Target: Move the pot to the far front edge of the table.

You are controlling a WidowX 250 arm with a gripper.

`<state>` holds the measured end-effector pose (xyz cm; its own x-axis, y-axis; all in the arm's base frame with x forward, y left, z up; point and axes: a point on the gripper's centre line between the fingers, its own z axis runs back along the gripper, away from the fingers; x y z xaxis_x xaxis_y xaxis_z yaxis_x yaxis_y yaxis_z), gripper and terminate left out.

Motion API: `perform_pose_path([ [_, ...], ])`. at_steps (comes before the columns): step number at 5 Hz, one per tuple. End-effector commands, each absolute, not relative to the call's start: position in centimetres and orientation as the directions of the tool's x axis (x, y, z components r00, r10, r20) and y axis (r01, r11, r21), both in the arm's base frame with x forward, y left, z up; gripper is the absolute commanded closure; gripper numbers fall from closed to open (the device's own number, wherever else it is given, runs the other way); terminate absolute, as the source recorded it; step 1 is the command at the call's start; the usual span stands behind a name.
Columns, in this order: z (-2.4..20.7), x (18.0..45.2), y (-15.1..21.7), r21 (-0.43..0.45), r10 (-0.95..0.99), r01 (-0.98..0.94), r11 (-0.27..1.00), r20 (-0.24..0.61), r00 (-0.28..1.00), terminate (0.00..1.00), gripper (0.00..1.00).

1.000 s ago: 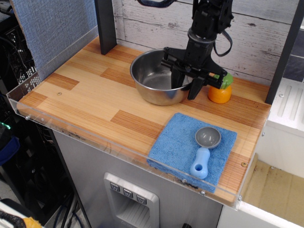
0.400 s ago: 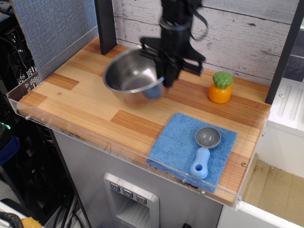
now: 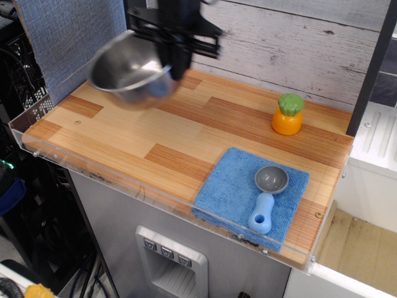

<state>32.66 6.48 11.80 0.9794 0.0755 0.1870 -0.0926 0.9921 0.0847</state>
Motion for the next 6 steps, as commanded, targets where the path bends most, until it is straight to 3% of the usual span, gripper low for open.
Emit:
perform_pose_path([
  [1,12.3,30.1,12.6,0.115,0.151,-0.175,0.978,0.191,0.97,0.0,1.0],
  [3,9.2,29.9,15.2,0.16,0.152,-0.174,0.972,0.142,0.978,0.0,1.0],
  [4,7.1,30.8,14.9,0.169,0.134,-0.151,0.974,0.109,0.985,0.0,1.0],
  [6,5.1,32.0,13.1,0.171,0.107,-0.117,0.978,0.07,0.992,0.0,1.0],
])
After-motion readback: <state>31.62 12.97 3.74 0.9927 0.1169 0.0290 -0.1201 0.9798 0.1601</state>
